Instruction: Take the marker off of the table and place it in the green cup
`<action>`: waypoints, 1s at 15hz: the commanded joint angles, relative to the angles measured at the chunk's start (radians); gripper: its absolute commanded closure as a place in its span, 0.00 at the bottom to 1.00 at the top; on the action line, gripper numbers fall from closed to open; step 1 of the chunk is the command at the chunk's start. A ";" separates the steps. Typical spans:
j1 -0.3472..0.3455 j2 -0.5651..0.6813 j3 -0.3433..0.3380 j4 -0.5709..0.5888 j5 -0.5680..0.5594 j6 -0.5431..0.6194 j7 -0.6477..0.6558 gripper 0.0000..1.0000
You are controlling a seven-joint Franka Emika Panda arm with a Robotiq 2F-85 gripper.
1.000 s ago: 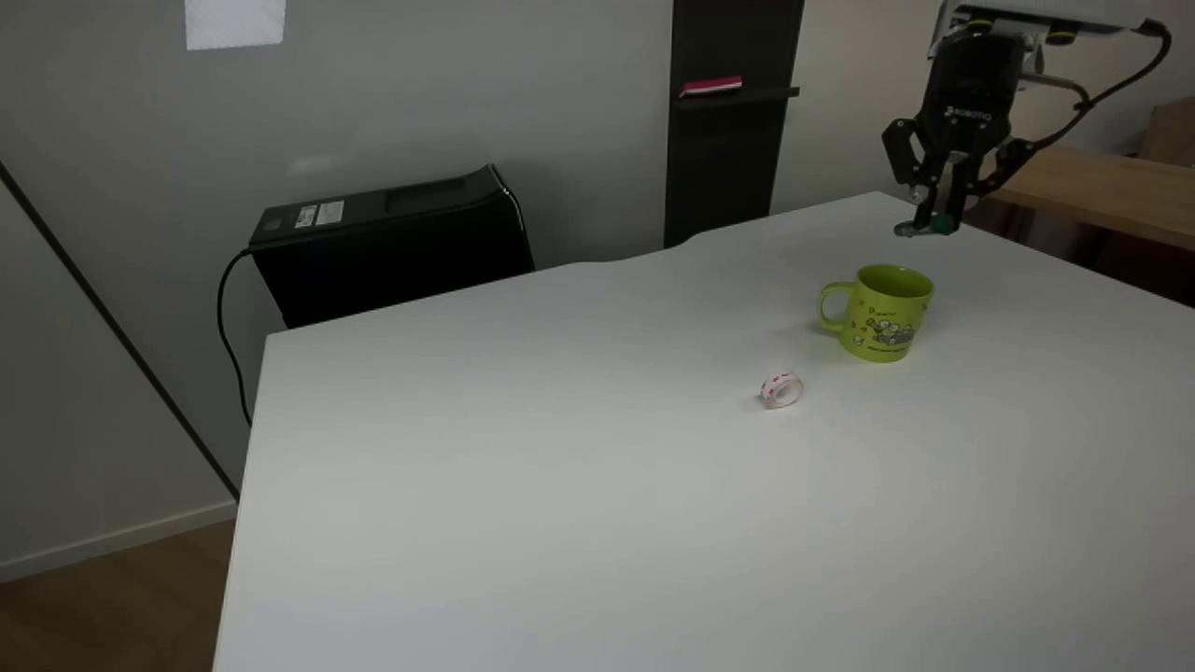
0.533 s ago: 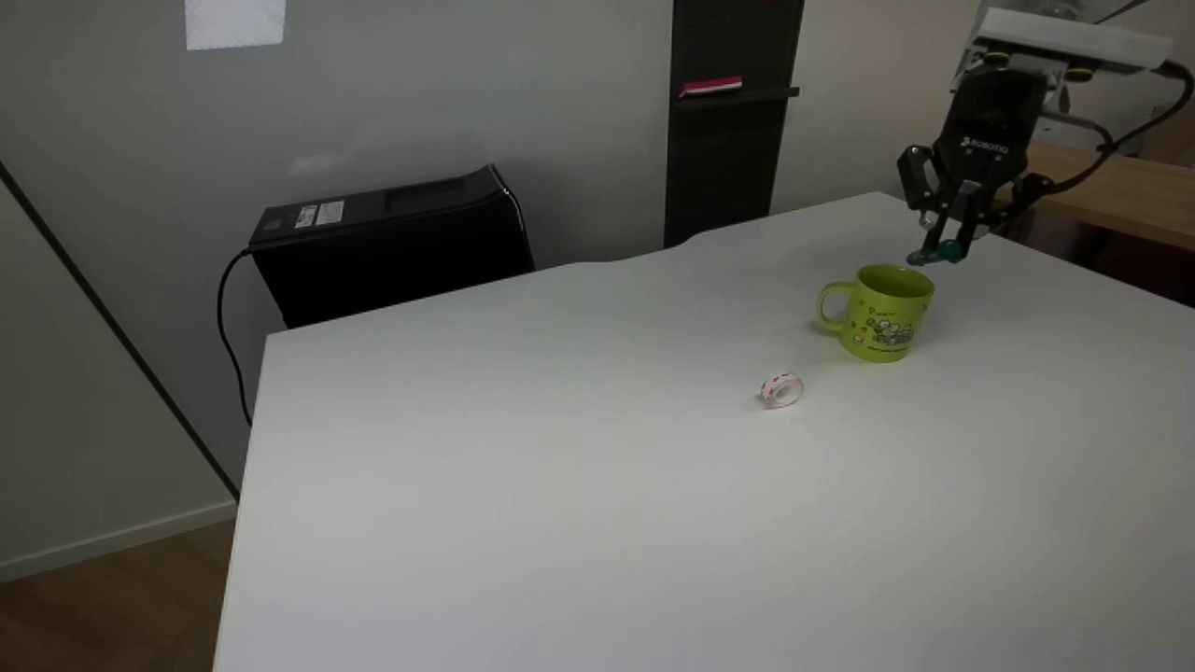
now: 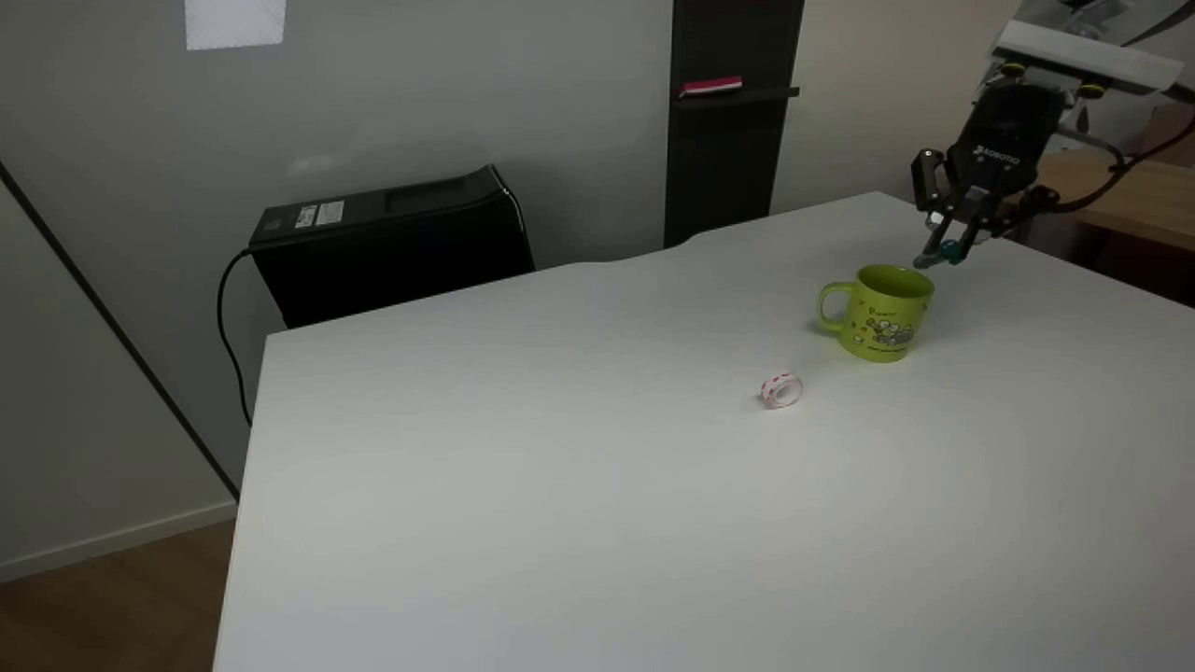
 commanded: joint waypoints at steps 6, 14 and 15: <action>-0.018 0.155 0.014 0.210 0.073 -0.042 0.039 0.94; -0.026 0.245 0.030 0.334 0.111 -0.093 0.062 0.89; -0.024 0.249 0.027 0.340 0.107 -0.095 0.062 0.53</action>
